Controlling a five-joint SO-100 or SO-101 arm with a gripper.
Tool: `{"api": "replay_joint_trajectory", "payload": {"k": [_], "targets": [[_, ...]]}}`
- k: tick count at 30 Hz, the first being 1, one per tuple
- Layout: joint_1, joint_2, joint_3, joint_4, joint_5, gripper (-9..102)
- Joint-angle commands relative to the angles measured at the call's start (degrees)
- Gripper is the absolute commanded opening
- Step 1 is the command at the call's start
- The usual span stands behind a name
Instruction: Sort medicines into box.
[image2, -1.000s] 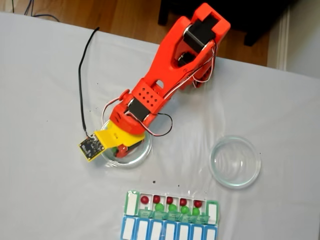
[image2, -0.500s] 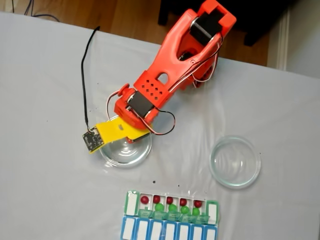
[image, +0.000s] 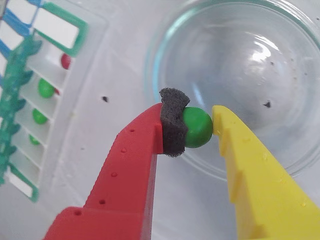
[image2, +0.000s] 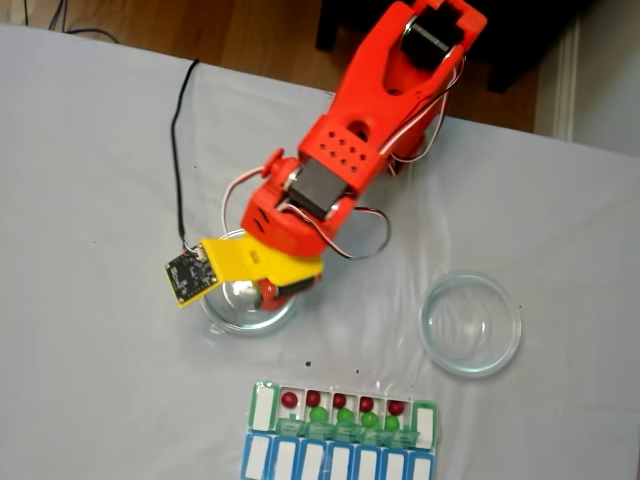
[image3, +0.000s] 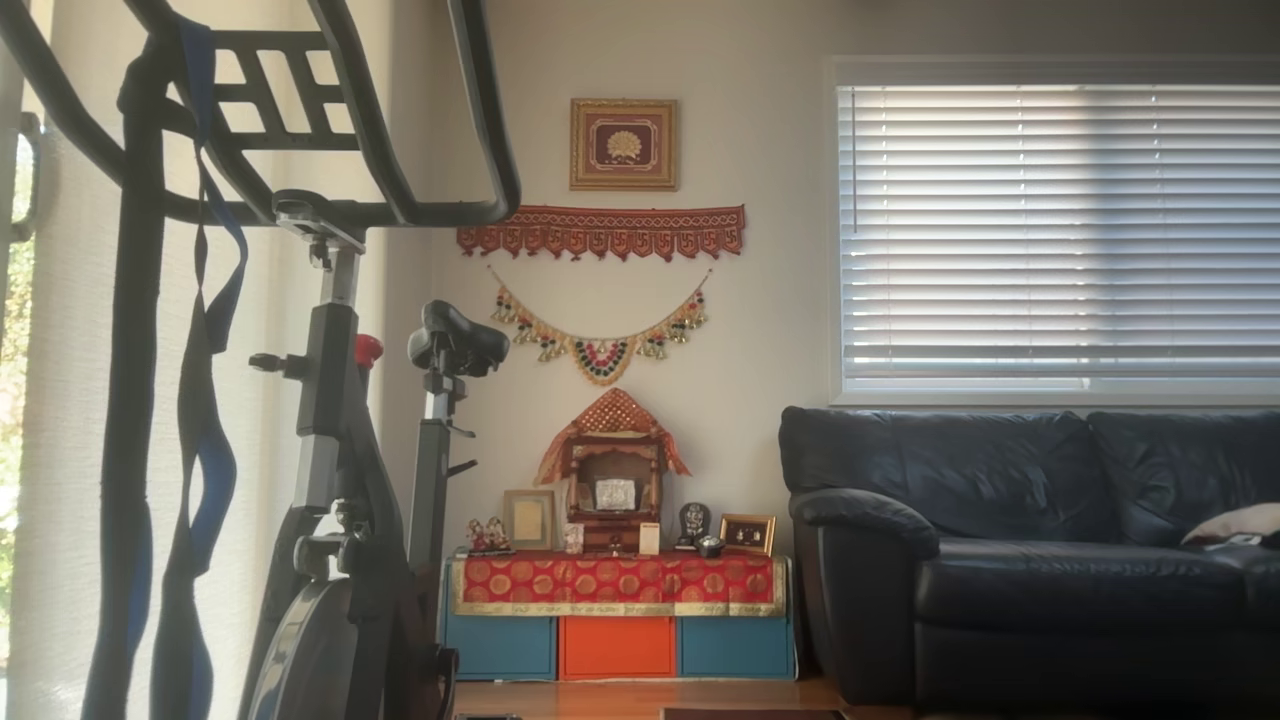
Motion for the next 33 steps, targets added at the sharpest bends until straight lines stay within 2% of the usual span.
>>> {"api": "replay_joint_trajectory", "payload": {"k": [1,10,16,23,33], "targets": [[-3.87,1.93,-9.14,0.53,6.94,1],[-8.17,-12.22,-18.02,-4.83,17.58,1],[-9.84,-22.94,-29.53,-1.23,21.09,1],[-14.33,-27.6,-34.45,3.52,24.87,1],[-14.59,-35.68,-43.68,7.12,26.98,1]]}}
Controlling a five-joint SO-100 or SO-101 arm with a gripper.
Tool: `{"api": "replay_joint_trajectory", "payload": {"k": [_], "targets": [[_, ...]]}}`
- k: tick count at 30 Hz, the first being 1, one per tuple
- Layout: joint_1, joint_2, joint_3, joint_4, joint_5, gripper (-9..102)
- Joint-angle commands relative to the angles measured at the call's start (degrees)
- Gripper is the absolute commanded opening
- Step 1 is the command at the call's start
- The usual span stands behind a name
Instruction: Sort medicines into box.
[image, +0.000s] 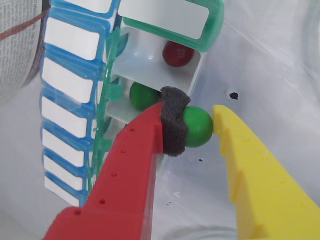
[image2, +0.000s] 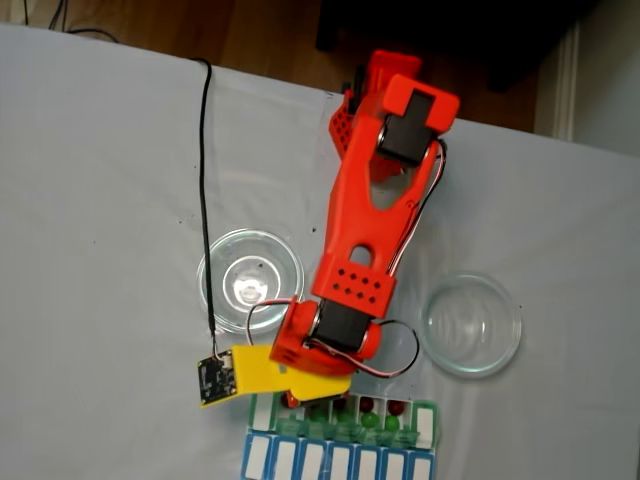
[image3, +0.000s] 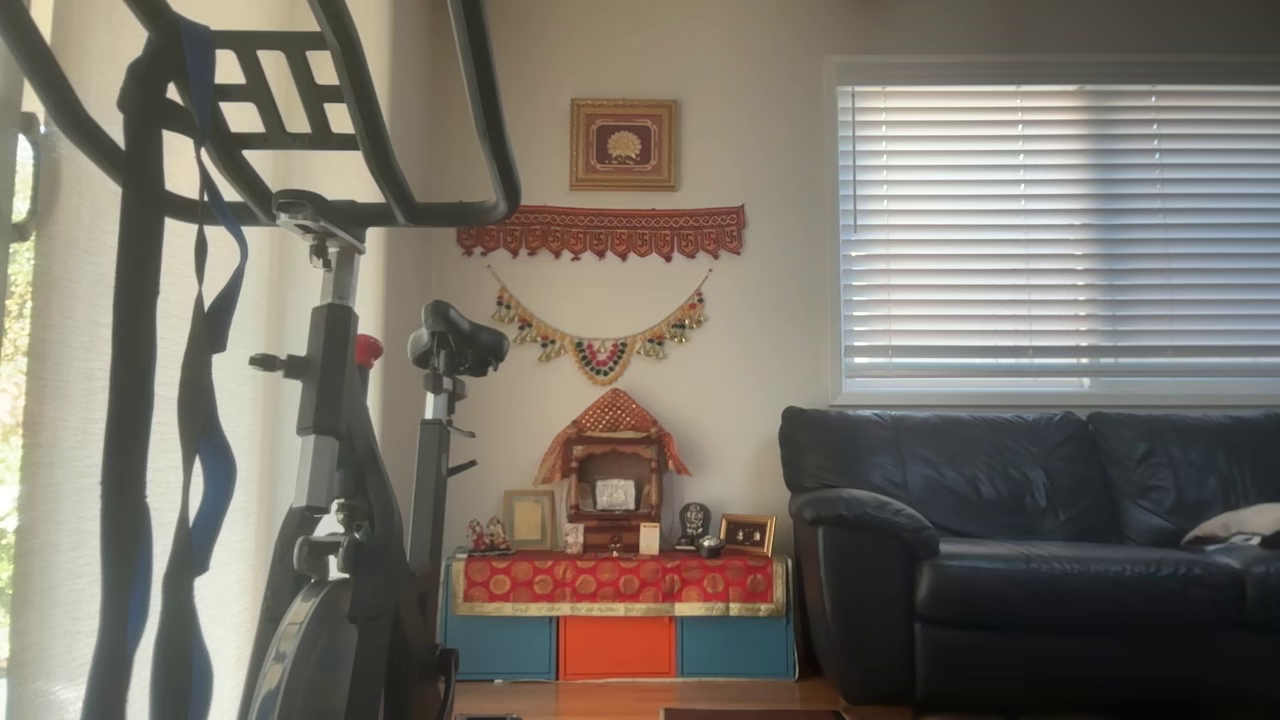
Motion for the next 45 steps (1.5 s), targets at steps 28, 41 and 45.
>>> {"api": "replay_joint_trajectory", "payload": {"k": [28,41,45], "targets": [[-0.09,-6.86,-12.66,-3.43,1.85,1],[-0.09,-5.54,-9.14,-7.73,1.85,1],[-0.18,-5.36,-6.59,-10.81,0.7,1]]}}
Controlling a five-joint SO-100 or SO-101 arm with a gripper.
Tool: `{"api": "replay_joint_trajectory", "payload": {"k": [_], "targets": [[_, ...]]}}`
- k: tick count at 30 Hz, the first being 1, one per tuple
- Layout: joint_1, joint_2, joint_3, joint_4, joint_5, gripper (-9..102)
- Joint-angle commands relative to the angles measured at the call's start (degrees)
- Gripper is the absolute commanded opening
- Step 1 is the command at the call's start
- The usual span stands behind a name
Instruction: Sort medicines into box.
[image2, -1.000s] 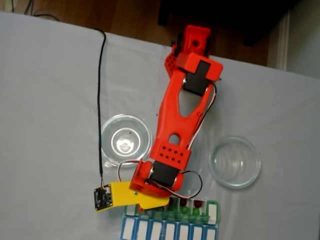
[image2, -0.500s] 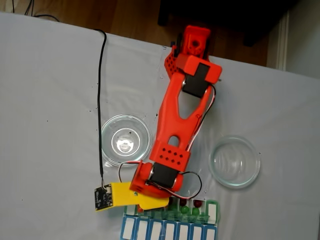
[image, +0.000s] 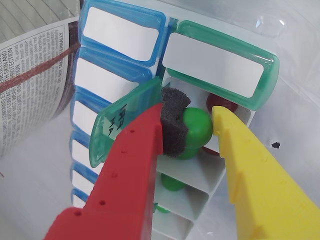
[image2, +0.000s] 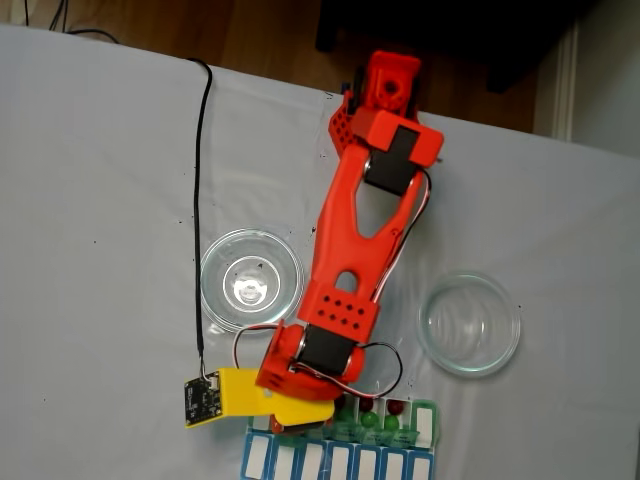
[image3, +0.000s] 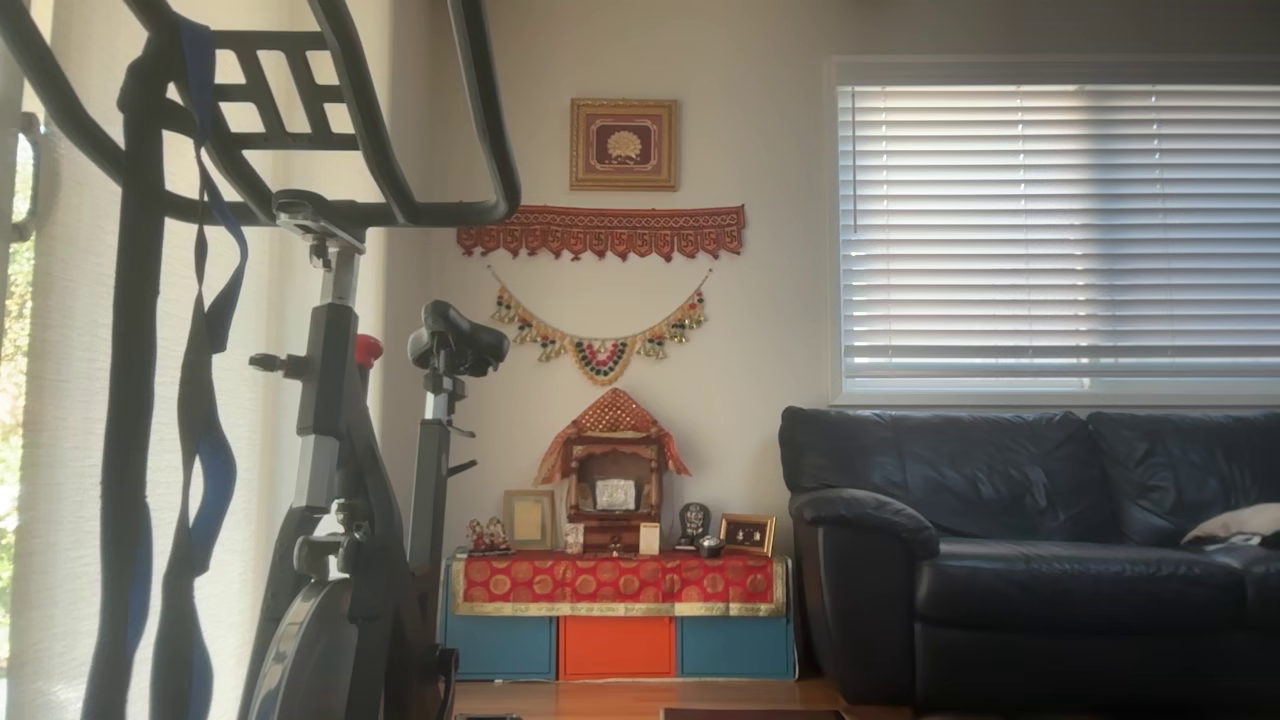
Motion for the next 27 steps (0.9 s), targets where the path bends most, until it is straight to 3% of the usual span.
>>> {"api": "replay_joint_trajectory", "payload": {"k": [1,23,27], "targets": [[-1.05,3.69,0.09,-3.34,-1.32,1],[-1.23,5.19,5.27,-8.79,-2.64,1],[-1.23,5.36,6.06,-8.79,-4.31,9]]}}
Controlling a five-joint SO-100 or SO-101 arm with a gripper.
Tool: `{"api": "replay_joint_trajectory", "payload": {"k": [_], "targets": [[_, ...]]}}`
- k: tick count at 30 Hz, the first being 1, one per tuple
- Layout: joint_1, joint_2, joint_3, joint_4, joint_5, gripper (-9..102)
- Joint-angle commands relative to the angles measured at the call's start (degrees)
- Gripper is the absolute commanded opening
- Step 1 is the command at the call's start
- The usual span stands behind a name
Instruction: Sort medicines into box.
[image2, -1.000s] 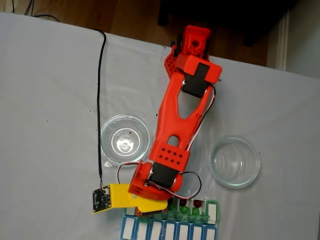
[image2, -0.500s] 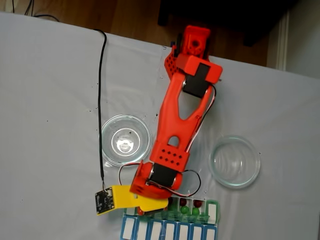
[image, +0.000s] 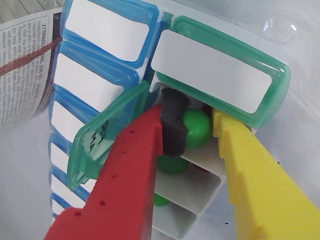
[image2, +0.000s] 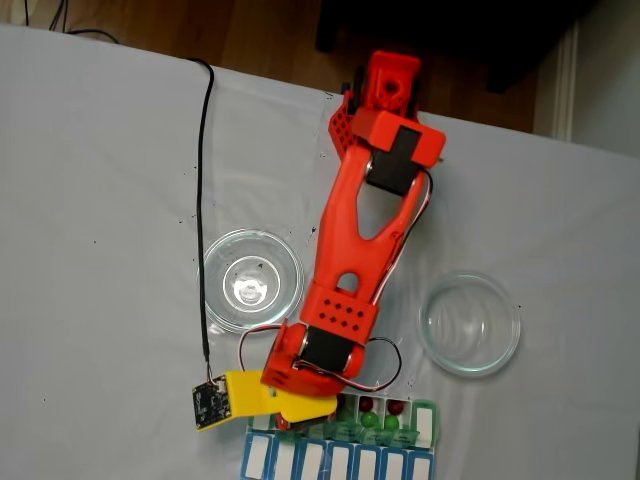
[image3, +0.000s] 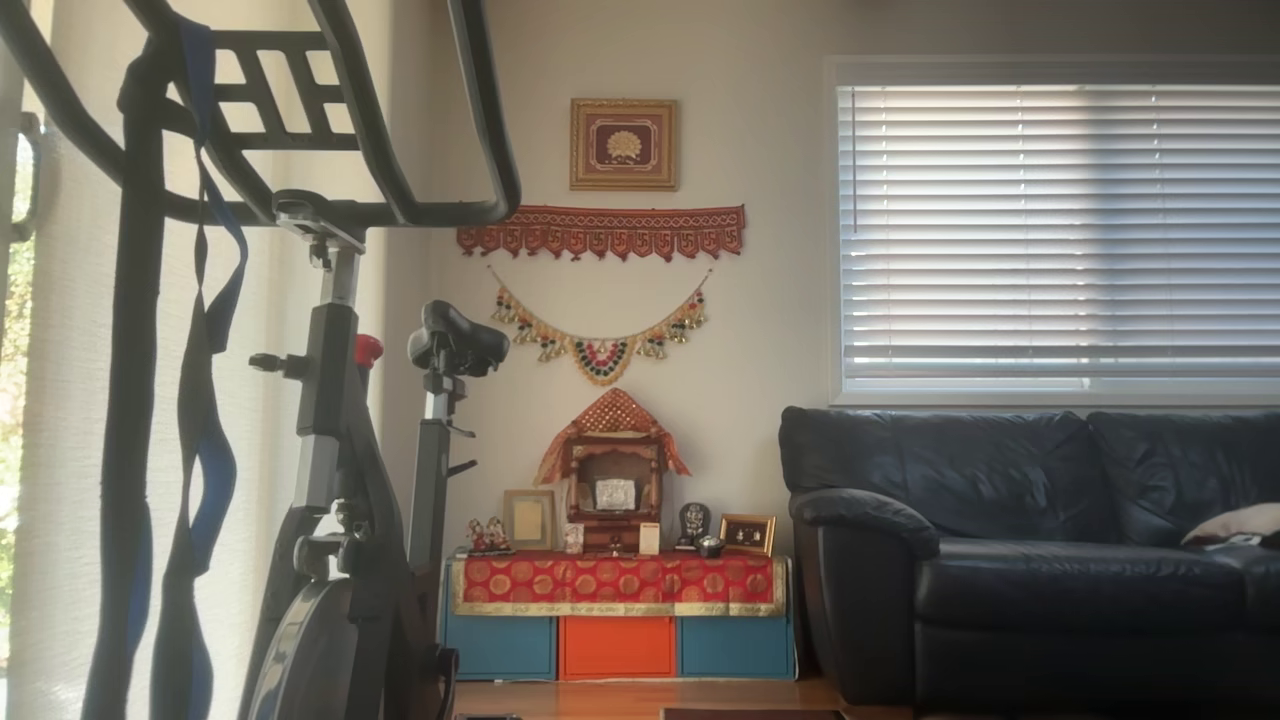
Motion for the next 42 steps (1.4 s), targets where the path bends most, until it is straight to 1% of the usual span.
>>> {"api": "replay_joint_trajectory", "payload": {"k": [1,3,8,17,27,33,35,42], "targets": [[-0.7,5.62,-0.62,-0.97,-1.14,12],[-0.62,6.06,-0.35,-0.97,-1.05,17],[-0.35,6.86,0.18,-0.97,-1.05,24],[-0.26,8.0,1.49,-1.85,-0.97,24],[-0.26,8.88,2.55,-2.72,-0.88,20],[-0.35,10.81,3.78,-2.72,-1.14,9],[-0.44,11.69,4.39,-2.72,-1.23,2],[-0.26,13.71,4.31,-1.14,-1.49,1]]}}
